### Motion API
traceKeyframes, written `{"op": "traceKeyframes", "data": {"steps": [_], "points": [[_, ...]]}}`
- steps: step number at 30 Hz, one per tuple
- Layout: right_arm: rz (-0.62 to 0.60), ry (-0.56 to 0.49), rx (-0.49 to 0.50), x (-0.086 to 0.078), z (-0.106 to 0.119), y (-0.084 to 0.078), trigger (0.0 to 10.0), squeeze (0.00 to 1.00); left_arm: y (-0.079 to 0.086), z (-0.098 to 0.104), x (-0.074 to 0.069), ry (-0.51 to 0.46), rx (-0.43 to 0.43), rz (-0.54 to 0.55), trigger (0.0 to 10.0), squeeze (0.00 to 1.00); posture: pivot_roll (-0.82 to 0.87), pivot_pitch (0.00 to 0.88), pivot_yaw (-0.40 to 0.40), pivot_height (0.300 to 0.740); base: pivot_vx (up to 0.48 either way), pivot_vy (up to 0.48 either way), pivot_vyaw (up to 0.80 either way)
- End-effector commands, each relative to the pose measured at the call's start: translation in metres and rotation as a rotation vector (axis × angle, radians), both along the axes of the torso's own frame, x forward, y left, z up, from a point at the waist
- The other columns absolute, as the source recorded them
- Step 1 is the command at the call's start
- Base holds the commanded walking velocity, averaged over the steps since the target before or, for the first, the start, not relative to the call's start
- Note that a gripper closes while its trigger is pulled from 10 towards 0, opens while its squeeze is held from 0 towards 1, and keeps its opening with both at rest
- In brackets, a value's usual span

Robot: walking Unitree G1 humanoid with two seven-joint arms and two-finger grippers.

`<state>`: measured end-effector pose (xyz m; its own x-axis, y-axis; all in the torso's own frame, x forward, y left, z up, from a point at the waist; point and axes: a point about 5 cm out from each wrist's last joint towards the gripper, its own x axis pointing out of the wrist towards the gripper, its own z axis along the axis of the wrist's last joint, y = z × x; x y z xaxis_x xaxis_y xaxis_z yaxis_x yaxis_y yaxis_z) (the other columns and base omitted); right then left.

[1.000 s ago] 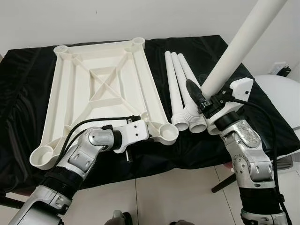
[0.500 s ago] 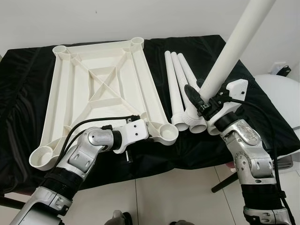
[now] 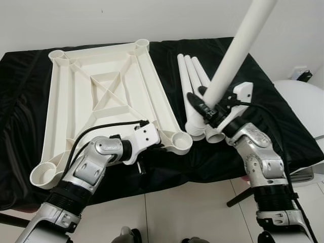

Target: Building children table

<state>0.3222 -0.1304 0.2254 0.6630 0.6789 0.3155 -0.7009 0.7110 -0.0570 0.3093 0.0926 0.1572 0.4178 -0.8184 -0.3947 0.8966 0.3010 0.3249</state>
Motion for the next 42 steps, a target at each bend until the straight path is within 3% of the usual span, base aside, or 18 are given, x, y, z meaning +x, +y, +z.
{"op": "traceKeyframes", "data": {"steps": [1, 11, 21, 33, 42], "points": [[0.035, 0.003, 0.000, 0.000, -0.002, 0.003, 10.0, 0.00, 0.009, -0.024, -0.003, 0.102, -0.021, 0.103, 10.0, 0.00, 0.00, 0.151, -0.010, 0.740, 0.000, 0.000, 0.00], [0.168, 0.022, 0.002, 0.001, -0.013, 0.017, 10.0, 0.00, 0.014, -0.019, -0.009, 0.089, -0.009, 0.102, 10.0, 0.00, 0.02, 0.160, -0.028, 0.740, 0.000, 0.000, 0.00], [0.179, 0.028, 0.004, 0.002, -0.019, 0.017, 10.0, 0.00, 0.015, -0.017, -0.011, 0.088, -0.002, 0.102, 10.0, 0.00, 0.02, 0.162, -0.030, 0.740, 0.000, 0.000, 0.00], [0.163, 0.091, -0.068, -0.001, -0.044, 0.006, 10.0, 0.00, 0.013, -0.014, -0.014, 0.085, -0.007, 0.097, 10.0, 0.00, 0.01, 0.155, -0.025, 0.740, 0.000, 0.000, 0.00], [0.183, 0.096, -0.062, -0.008, -0.041, -0.003, 10.0, 0.00, 0.013, -0.013, -0.012, 0.082, -0.009, 0.102, 10.0, 0.00, 0.00, 0.156, -0.019, 0.740, 0.000, 0.000, 0.00]]}}
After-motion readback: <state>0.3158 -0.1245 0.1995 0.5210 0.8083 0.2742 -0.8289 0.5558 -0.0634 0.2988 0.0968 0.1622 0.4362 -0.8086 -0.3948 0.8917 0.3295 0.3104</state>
